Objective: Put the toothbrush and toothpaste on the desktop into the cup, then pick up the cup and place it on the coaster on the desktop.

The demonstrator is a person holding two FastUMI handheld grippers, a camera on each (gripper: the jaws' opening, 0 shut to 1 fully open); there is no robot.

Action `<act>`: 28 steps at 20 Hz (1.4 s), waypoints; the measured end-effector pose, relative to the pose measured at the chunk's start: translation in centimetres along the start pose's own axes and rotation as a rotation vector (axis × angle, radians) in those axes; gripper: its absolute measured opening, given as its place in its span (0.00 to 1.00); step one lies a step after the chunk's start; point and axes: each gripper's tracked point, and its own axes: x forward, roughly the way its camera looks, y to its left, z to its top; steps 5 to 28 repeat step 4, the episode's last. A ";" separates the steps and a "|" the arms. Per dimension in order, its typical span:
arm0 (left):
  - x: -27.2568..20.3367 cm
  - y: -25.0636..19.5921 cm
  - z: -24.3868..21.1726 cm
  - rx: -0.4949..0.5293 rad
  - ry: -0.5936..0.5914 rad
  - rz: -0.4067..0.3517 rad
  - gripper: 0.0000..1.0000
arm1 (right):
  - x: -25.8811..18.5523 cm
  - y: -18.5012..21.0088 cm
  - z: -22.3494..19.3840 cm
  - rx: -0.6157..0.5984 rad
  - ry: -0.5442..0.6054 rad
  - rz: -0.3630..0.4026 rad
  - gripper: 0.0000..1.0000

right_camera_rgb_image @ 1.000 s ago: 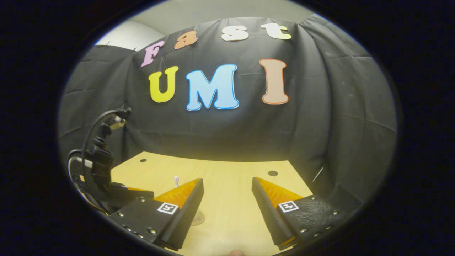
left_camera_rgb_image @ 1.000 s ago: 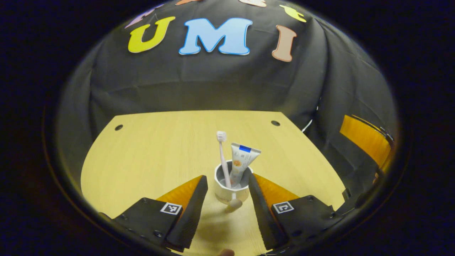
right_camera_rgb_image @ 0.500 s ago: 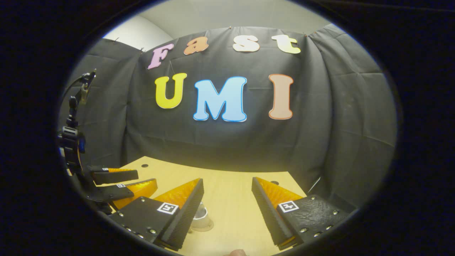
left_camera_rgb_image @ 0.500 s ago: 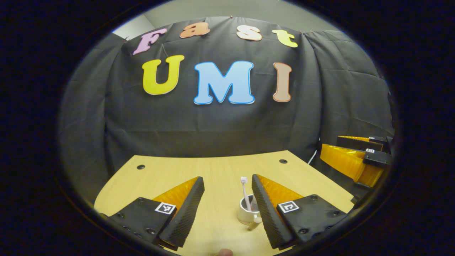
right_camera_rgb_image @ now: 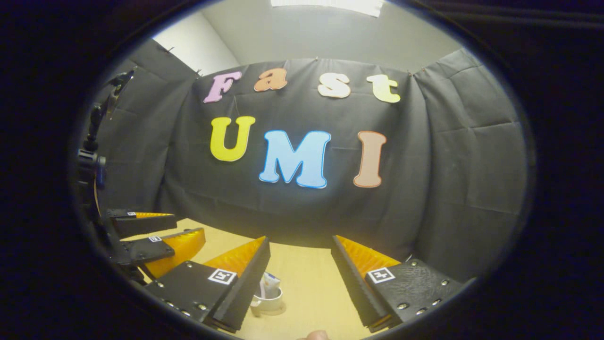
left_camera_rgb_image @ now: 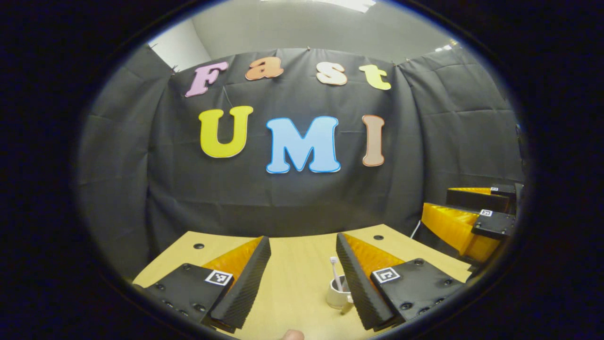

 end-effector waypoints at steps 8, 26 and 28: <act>-0.6 -0.6 0.9 -0.005 -0.051 -0.022 0.92 | -1.0 -0.6 0.6 -0.008 -0.024 -0.040 0.86; -0.6 -0.6 0.9 -0.005 -0.051 -0.022 0.92 | -1.0 -0.6 0.6 -0.008 -0.024 -0.040 0.86; -0.6 -0.6 0.9 -0.005 -0.051 -0.022 0.92 | -1.0 -0.6 0.6 -0.008 -0.024 -0.040 0.86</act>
